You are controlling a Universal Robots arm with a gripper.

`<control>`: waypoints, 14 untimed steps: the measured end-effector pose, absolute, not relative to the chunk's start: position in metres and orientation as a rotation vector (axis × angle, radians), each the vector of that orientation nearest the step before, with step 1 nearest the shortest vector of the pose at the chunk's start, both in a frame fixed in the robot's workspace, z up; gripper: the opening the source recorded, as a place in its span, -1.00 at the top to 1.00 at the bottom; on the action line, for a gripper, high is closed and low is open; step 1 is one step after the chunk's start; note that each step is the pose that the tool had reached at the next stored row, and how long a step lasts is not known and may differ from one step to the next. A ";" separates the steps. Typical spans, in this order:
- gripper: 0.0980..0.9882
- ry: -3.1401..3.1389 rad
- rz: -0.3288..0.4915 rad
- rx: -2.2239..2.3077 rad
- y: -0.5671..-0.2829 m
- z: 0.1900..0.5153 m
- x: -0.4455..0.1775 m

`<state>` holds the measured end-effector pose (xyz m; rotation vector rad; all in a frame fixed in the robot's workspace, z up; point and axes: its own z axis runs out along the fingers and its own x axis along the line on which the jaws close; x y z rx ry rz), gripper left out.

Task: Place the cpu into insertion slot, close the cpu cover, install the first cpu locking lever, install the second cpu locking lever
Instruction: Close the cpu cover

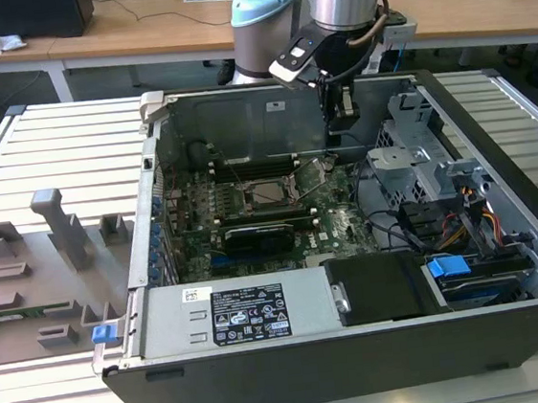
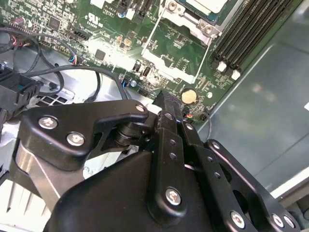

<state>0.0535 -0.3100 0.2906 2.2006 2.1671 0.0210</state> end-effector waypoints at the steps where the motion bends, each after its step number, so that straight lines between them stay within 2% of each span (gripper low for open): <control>1: 0.98 2.167 0.021 2.201 -0.310 0.290 0.054; 4: 0.98 2.180 -0.005 2.212 -0.310 0.289 0.059; 6: 0.98 2.217 -0.086 2.245 -0.310 0.288 0.069; 14: 0.98 2.280 -0.088 2.179 -0.308 0.287 0.077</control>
